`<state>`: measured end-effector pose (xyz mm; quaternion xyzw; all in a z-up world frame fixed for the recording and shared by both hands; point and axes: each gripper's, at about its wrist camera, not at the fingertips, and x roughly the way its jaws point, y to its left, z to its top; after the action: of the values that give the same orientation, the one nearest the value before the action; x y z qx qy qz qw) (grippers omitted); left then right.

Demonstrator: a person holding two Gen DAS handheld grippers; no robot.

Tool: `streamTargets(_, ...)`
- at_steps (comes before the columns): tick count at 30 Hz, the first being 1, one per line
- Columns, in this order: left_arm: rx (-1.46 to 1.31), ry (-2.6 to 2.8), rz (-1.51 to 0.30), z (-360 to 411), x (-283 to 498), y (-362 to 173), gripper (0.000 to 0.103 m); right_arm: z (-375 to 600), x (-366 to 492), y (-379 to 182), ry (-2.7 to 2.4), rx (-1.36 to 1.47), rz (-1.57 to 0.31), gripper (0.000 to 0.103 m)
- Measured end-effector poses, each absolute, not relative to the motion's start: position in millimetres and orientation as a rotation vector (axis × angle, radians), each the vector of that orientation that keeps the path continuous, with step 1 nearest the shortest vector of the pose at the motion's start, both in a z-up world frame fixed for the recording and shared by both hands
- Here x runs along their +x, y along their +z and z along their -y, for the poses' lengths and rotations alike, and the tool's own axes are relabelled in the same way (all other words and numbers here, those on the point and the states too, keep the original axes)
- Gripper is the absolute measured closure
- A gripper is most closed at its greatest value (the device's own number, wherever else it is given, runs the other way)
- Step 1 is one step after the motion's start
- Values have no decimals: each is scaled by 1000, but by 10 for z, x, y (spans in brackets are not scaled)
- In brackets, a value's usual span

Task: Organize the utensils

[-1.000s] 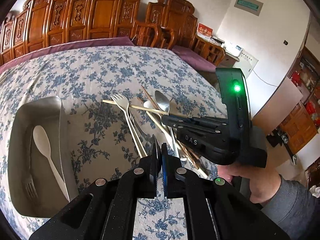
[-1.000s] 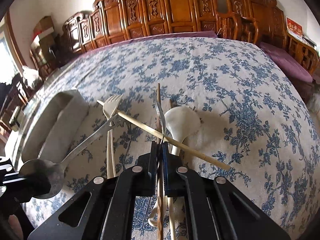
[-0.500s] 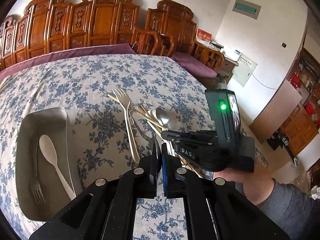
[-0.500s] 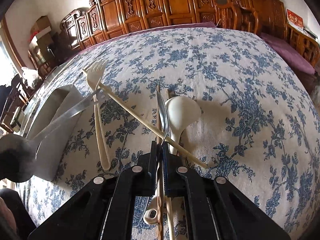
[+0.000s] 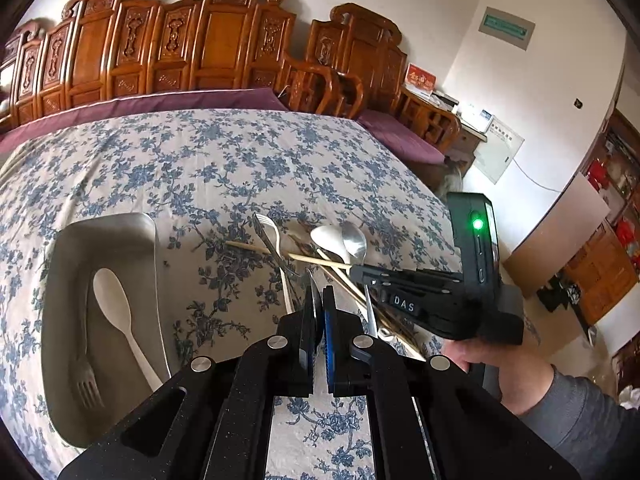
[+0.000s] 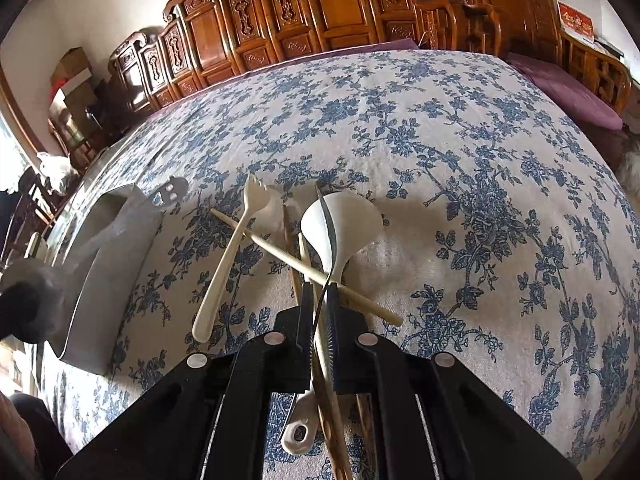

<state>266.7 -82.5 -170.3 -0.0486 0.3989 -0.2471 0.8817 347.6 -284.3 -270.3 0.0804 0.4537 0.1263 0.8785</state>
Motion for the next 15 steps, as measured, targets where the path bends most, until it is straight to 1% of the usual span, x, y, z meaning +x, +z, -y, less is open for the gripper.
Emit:
streamTargets(4, -96, -520, -832, 842, 2660, -1710, 101, 2887, 3461, -2657, 254, 183, -923, 97)
streamTargets(8, -91, -519, -838, 854, 2663, -1725, 100, 2947, 3415, -2540, 261, 213, -869, 100)
streamTargets(15, -87, -517, -826, 832, 2635, -1690, 100, 2952, 3344, -2330, 294, 242, -814, 100)
